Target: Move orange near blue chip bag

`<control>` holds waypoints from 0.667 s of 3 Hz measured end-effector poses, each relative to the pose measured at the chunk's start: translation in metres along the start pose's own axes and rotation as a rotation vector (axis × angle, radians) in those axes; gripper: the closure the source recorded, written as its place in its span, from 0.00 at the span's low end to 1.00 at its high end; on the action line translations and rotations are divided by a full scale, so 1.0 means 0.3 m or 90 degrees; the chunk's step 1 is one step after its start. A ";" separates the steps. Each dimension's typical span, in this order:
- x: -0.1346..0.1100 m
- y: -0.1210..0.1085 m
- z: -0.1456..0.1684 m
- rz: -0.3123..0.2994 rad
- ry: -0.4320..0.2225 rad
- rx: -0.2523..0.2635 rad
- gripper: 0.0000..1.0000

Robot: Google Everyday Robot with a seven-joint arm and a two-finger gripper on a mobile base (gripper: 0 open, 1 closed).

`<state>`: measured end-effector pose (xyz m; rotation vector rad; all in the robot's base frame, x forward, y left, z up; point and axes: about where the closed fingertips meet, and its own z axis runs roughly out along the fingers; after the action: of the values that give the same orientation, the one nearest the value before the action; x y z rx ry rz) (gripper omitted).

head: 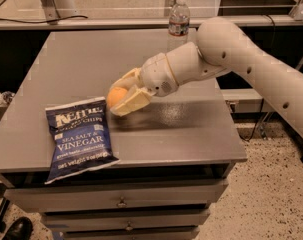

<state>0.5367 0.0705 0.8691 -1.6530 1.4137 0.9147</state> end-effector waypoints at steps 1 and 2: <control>0.006 0.020 0.035 -0.015 0.022 -0.027 0.84; 0.007 0.031 0.056 -0.033 0.039 -0.043 0.61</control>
Offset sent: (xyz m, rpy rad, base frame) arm -0.0114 0.0148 -0.0133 -0.1004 -0.0443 0.1068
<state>0.5270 0.0836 0.8588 -1.7731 1.3869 0.8983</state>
